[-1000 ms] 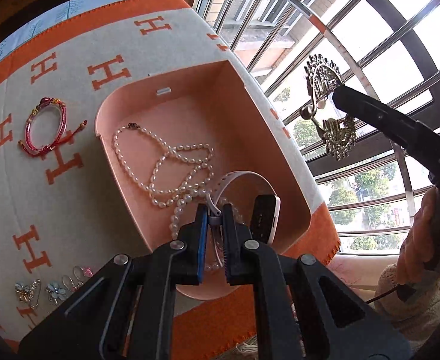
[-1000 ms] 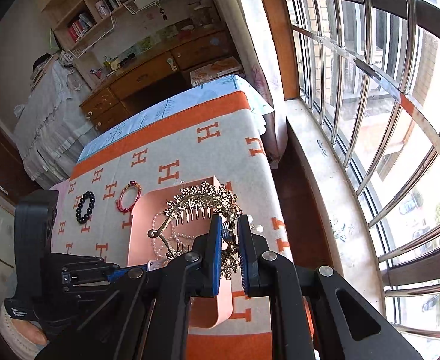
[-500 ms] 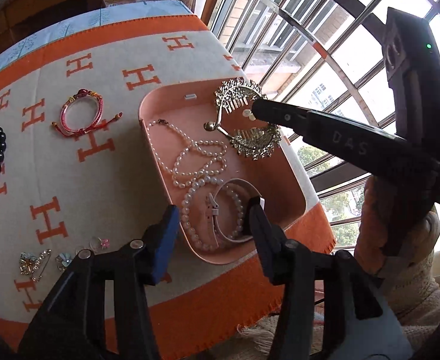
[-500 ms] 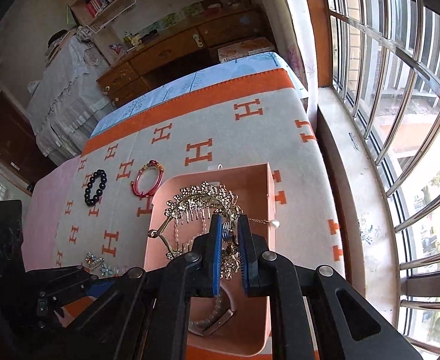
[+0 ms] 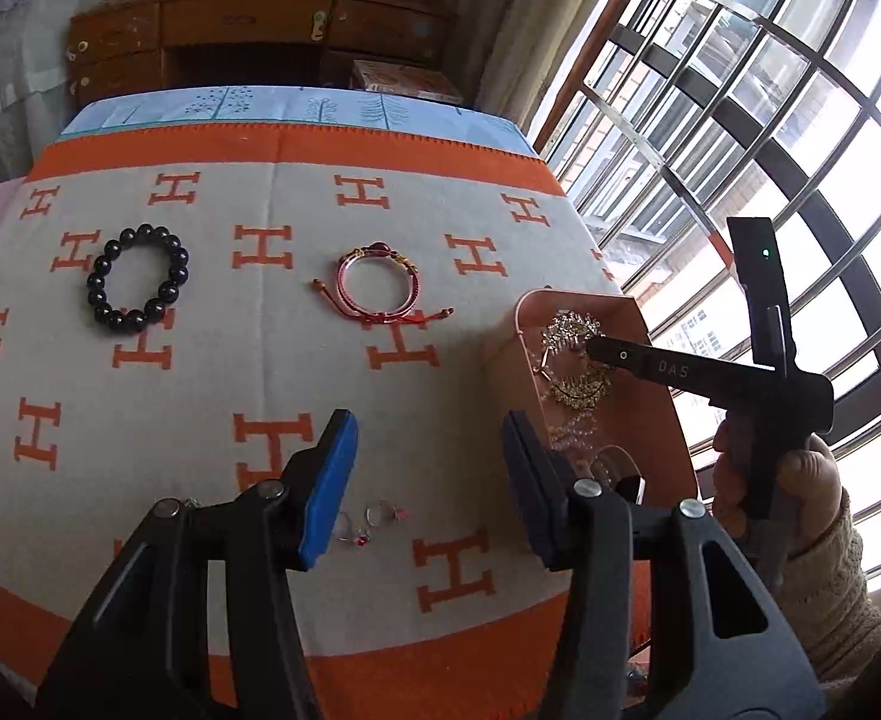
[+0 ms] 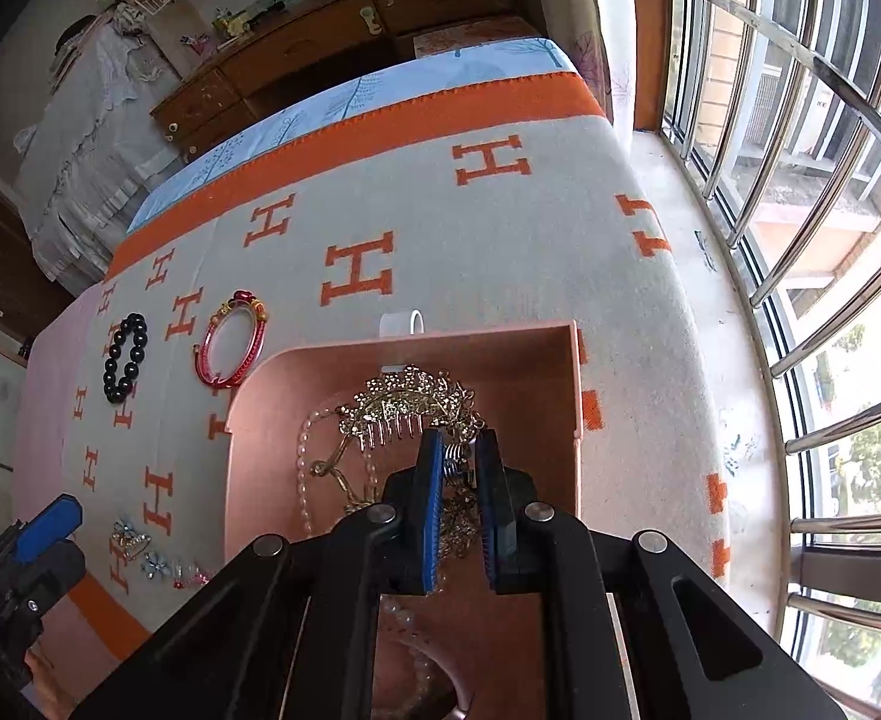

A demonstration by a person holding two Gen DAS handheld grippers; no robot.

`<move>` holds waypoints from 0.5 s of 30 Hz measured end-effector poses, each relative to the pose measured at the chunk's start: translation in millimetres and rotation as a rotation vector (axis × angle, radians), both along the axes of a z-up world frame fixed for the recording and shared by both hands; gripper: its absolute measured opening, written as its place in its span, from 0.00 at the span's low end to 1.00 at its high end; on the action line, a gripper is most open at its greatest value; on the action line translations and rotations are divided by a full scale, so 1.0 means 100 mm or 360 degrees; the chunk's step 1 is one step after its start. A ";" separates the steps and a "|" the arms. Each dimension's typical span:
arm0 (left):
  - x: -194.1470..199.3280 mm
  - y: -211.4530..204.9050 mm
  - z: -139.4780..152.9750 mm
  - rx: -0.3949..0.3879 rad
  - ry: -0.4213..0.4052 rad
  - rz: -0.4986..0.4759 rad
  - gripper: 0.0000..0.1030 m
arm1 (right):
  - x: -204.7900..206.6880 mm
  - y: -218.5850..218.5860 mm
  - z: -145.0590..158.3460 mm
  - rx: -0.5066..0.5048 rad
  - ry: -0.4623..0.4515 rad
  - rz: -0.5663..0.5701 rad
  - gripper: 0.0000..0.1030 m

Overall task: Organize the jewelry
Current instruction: 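Place the smartwatch in the pink tray with the left tool while the right releases the comb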

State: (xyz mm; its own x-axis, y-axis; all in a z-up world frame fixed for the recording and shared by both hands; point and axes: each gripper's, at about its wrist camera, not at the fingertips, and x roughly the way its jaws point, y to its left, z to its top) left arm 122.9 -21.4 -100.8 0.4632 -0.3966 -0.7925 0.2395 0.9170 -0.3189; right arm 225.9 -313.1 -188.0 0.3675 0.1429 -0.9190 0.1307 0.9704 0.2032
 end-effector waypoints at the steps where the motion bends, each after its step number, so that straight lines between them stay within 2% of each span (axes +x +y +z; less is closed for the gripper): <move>1: 0.01 0.04 -0.02 0.0000 0.0016 0.0011 0.46 | 0.02 -0.01 -0.03 -0.0007 0.0013 -0.0003 0.12; 2: 0.02 0.08 -0.04 0.0007 0.0033 0.0021 0.46 | 0.03 0.00 -0.04 -0.0009 0.0013 -0.0005 0.13; 3: 0.04 0.10 -0.08 0.0011 0.0048 0.0034 0.46 | 0.04 0.03 -0.03 -0.0019 0.0006 -0.0008 0.17; 4: 0.05 0.14 -0.09 0.0010 0.0060 0.0048 0.46 | 0.01 0.03 0.00 -0.0037 -0.0013 -0.0008 0.26; 6: 0.07 0.18 -0.15 0.0012 0.0084 0.0077 0.46 | -0.01 0.09 0.06 -0.0068 -0.0069 0.0000 0.34; 11: 0.07 0.21 -0.17 0.0101 0.0104 0.0105 0.46 | -0.13 0.16 0.24 -0.0093 -0.0139 0.0033 0.34; 15: 0.04 0.26 -0.12 0.0073 0.0089 0.0112 0.46 | -0.24 0.19 0.32 -0.0084 -0.0164 0.0051 0.34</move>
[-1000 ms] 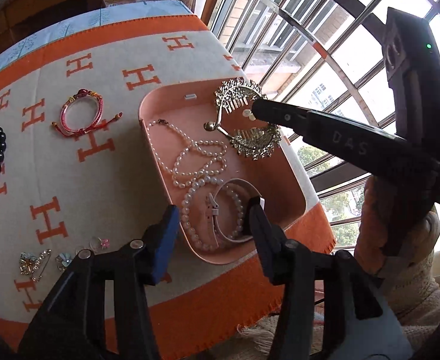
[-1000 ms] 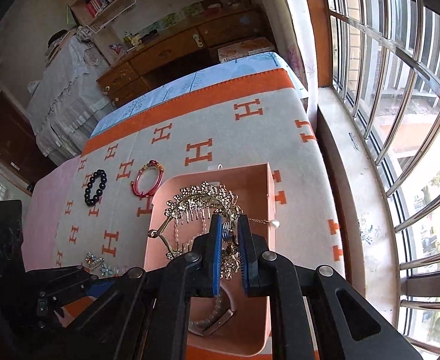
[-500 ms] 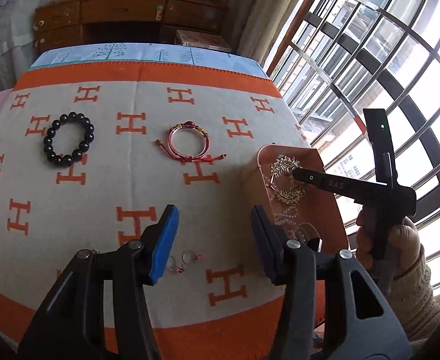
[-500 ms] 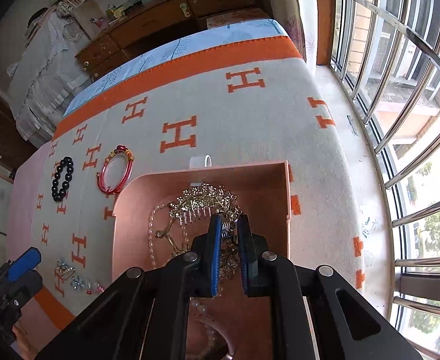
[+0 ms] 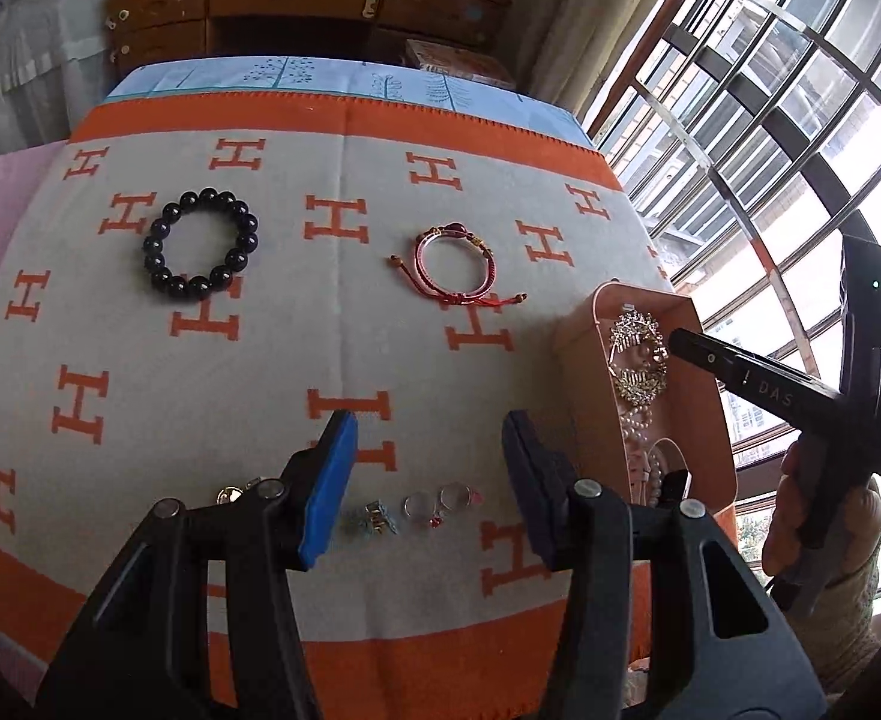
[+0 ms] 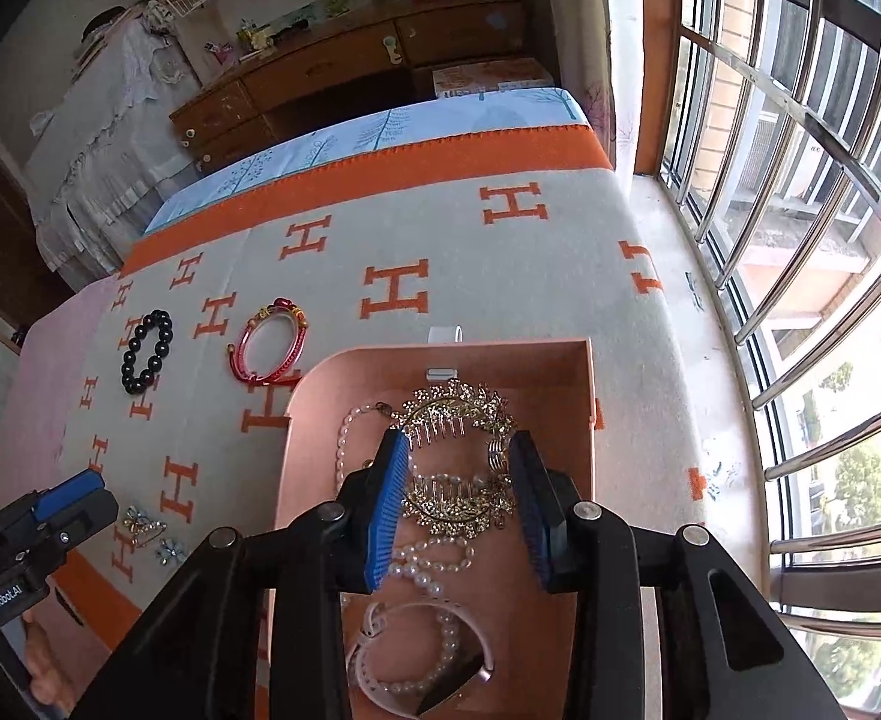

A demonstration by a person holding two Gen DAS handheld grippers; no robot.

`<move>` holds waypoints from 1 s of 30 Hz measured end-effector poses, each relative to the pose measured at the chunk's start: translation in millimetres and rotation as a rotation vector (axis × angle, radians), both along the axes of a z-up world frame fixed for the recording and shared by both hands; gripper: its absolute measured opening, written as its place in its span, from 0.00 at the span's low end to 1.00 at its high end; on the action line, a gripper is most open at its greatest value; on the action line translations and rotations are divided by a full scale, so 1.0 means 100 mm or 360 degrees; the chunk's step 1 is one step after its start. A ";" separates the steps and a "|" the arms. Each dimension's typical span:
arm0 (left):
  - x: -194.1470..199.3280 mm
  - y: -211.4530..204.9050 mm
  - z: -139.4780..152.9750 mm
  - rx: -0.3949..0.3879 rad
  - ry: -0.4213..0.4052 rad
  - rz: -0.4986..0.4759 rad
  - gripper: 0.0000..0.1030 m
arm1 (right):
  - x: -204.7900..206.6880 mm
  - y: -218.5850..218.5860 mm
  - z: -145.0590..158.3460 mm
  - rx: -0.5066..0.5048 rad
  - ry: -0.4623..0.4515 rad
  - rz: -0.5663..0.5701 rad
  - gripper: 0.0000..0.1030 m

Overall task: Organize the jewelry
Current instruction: 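Place the smartwatch in the pink tray with the left tool while the right releases the comb, then grasp the black bead bracelet with the left tool while the right grasps the red bangle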

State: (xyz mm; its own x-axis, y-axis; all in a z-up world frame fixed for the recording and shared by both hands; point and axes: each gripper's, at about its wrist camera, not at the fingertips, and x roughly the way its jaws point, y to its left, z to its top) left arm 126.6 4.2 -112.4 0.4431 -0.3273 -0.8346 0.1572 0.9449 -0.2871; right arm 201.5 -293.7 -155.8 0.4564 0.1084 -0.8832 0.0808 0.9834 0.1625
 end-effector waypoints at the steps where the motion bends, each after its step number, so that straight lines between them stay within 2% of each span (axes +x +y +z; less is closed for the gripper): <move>1: -0.02 0.01 0.01 -0.0002 -0.0009 -0.0001 0.46 | -0.04 0.01 0.02 0.0001 -0.0005 0.0004 0.34; 6: -0.09 0.03 0.08 0.0006 -0.0046 0.0006 0.46 | -0.27 0.02 0.09 0.0006 -0.0009 0.0023 0.34; 15: -0.17 0.23 0.16 -0.0021 -0.0017 0.0038 0.46 | -0.58 0.04 0.07 0.0009 0.0018 0.0040 0.34; 19: -0.21 0.50 0.38 0.0028 -0.0106 0.0130 0.46 | -0.64 0.09 0.12 0.0002 0.0010 0.0067 0.34; 24: -0.23 0.86 0.71 0.0011 -0.0223 0.0194 0.46 | -0.63 0.20 0.30 -0.0008 -0.0036 0.0113 0.34; 27: -0.20 0.95 0.89 0.0098 -0.0289 0.0188 0.46 | -0.57 0.31 0.44 -0.0026 -0.0068 0.0156 0.34; 30: -0.12 0.99 1.02 0.0165 -0.0291 0.0152 0.46 | -0.47 0.43 0.60 -0.0040 -0.0100 0.0200 0.34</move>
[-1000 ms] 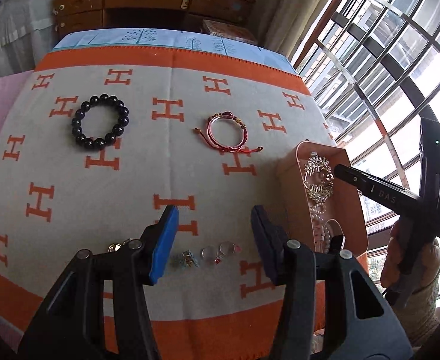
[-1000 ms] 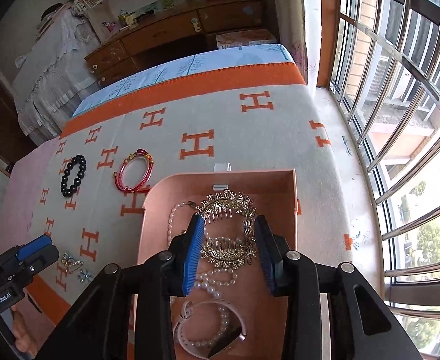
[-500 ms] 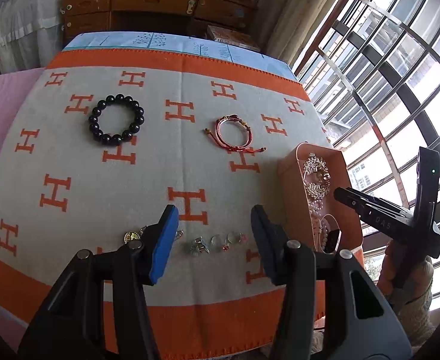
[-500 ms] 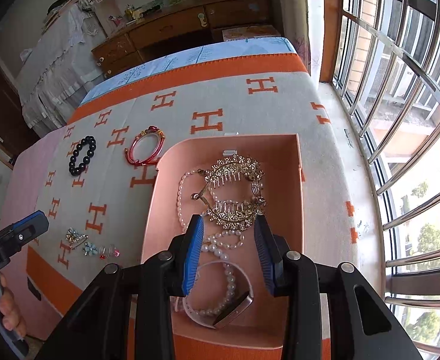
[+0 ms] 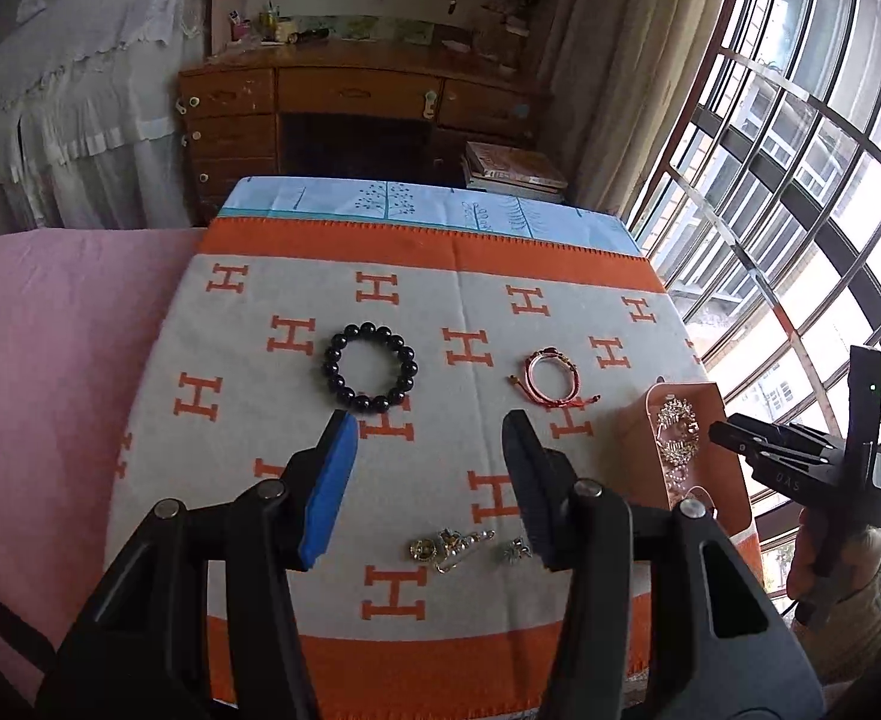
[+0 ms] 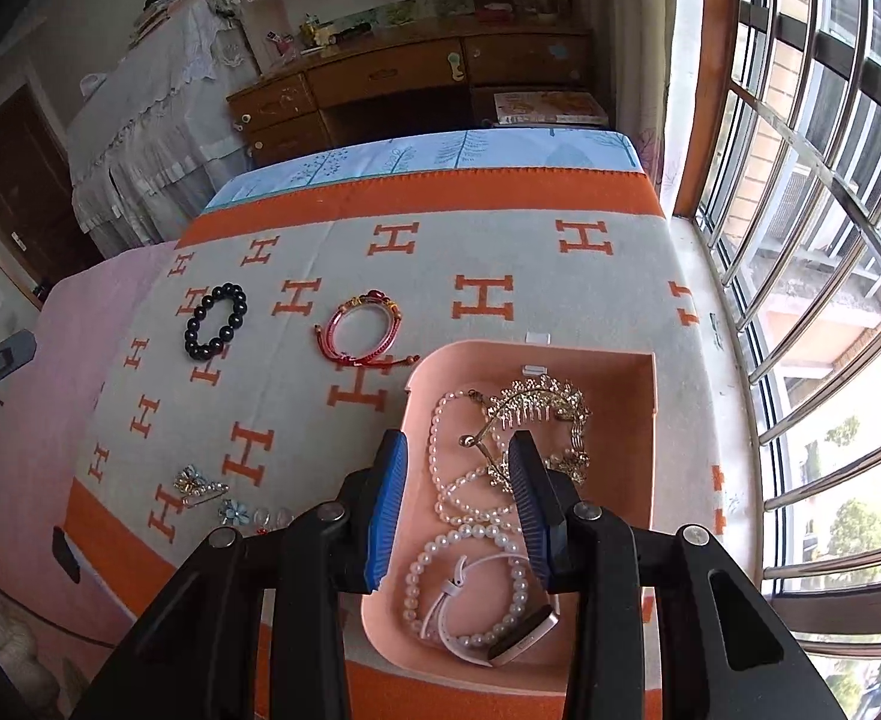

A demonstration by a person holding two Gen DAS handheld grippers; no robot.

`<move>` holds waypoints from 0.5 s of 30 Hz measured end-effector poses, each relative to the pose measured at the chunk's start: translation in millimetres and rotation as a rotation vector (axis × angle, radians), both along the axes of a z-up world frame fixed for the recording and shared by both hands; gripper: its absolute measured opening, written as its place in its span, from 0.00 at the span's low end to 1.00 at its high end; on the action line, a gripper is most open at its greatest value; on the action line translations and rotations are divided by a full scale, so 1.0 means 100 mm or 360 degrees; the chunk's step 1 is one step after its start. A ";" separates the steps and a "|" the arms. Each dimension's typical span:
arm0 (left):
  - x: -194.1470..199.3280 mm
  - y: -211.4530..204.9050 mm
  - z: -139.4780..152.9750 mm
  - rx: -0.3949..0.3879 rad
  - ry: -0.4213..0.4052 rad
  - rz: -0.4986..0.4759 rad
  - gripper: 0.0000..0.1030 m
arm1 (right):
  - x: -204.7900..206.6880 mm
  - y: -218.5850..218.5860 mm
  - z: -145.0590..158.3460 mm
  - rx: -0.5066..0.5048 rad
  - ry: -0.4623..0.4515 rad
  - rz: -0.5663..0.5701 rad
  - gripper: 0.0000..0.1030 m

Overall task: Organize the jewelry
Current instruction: 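Grasp the black bead bracelet with the left tool while the right grasps the red bangle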

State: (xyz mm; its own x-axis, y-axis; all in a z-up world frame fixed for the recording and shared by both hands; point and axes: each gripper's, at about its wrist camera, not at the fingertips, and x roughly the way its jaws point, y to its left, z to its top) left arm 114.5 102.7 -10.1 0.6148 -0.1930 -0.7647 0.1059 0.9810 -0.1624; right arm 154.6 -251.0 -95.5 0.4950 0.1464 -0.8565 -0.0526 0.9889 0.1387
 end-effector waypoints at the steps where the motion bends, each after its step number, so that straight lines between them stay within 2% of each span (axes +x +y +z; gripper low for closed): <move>1: 0.04 0.00 0.03 0.0021 0.0010 -0.0009 0.46 | 0.06 0.04 0.07 -0.0001 -0.0007 0.0016 0.34; 6: 0.28 0.01 0.15 0.0124 0.0035 -0.0009 0.46 | 0.35 0.26 0.38 -0.0027 -0.0054 0.0091 0.34; 11: 0.55 0.08 0.26 0.0173 0.0012 -0.0006 0.46 | 0.74 0.43 0.65 -0.0042 -0.0060 0.0129 0.34; 15: 0.90 0.21 0.14 0.0178 0.0090 0.0028 0.47 | 1.08 0.55 0.67 -0.0019 -0.0003 0.0149 0.34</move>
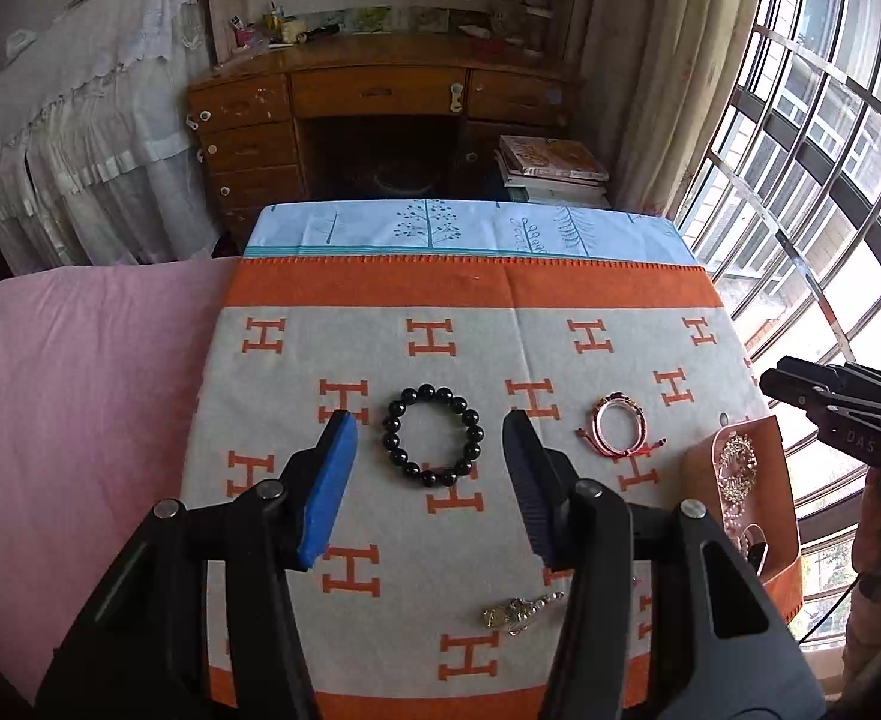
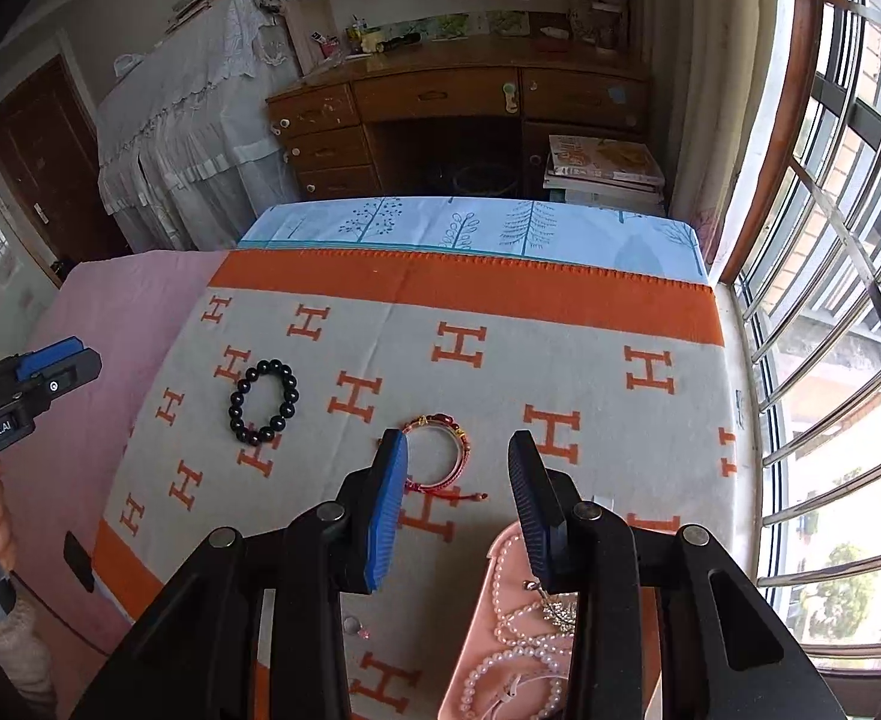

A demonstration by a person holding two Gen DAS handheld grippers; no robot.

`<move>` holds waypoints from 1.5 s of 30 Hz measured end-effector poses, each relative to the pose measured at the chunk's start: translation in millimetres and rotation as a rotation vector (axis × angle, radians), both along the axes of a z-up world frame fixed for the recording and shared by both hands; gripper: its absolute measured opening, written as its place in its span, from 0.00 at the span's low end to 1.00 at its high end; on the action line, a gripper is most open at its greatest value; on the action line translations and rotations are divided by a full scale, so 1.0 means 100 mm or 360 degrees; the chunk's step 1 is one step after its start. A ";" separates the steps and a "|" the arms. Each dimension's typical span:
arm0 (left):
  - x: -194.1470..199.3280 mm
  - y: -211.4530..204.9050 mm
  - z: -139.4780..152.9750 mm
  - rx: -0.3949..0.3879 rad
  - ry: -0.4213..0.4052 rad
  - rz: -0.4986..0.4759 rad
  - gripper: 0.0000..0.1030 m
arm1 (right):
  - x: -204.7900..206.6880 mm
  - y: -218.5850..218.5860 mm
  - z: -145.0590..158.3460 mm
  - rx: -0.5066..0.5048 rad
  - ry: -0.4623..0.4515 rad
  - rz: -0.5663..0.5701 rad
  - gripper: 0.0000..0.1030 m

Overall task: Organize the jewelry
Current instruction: 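Grasp the black bead bracelet with the left tool while the right grasps the red bangle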

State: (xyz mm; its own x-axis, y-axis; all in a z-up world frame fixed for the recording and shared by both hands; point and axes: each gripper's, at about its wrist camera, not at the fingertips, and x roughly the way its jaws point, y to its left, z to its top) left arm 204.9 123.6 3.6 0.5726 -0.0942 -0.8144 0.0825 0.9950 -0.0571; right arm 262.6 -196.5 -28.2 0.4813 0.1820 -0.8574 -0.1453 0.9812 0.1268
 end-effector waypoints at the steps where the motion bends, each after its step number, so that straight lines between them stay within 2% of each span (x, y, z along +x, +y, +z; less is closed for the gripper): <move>1: 0.11 0.03 -0.07 0.0004 0.0037 0.0008 0.48 | 0.09 0.02 -0.04 0.0015 0.0035 0.0004 0.35; 3: 0.35 0.12 -0.30 -0.0008 0.0137 0.0021 0.50 | 0.27 0.07 -0.16 0.0048 0.0114 0.0015 0.35; 8: 0.83 0.28 -1.02 -0.0049 0.0400 0.0085 0.49 | 0.63 0.14 -0.71 0.0063 0.0325 -0.0016 0.35; 12: 1.02 0.33 -1.43 -0.0102 0.0518 0.0101 0.49 | 0.83 0.13 -1.14 0.0090 0.0486 -0.0057 0.35; 15: 1.07 0.28 -1.60 -0.0097 0.0559 0.0066 0.49 | 0.90 0.12 -1.38 0.0058 0.0551 -0.0079 0.35; 19: 1.11 0.17 -1.69 -0.0056 0.0574 0.0005 0.49 | 0.91 0.17 -1.59 0.0025 0.0602 -0.0041 0.35; 22: 1.14 0.10 -1.75 -0.0031 0.0594 -0.0013 0.49 | 0.89 0.23 -1.70 -0.0043 0.0583 0.0010 0.35; 26: 1.18 0.07 -1.85 -0.0028 0.0630 0.0004 0.49 | 0.82 0.36 -1.71 -0.0170 0.0512 0.0083 0.34; 29: 1.17 0.07 -1.88 -0.0028 0.0616 0.0010 0.49 | 0.76 0.44 -1.72 -0.0256 0.0466 0.0118 0.30; 34: 1.14 -0.02 -1.89 0.0047 0.0596 0.0001 0.49 | 0.71 0.44 -1.71 -0.0287 0.0432 0.0138 0.26; 37: 1.10 -0.07 -1.89 0.0097 0.0571 -0.0008 0.43 | 0.67 0.45 -1.71 -0.0301 0.0412 0.0148 0.25; 39: 1.07 -0.11 -1.87 0.0100 0.0560 -0.0010 0.31 | 0.65 0.46 -1.71 -0.0302 0.0403 0.0153 0.23; 40: 1.05 -0.12 -1.86 0.0100 0.0556 -0.0009 0.27 | 0.65 0.48 -1.71 -0.0298 0.0400 0.0155 0.20; 42: 1.03 -0.18 -1.87 0.0103 0.0544 -0.0009 0.13 | 0.64 0.49 -1.72 -0.0296 0.0393 0.0148 0.14; 45: 0.99 -0.22 -1.85 0.0107 0.0529 -0.0003 0.12 | 0.63 0.49 -1.72 -0.0251 0.0397 0.0135 0.08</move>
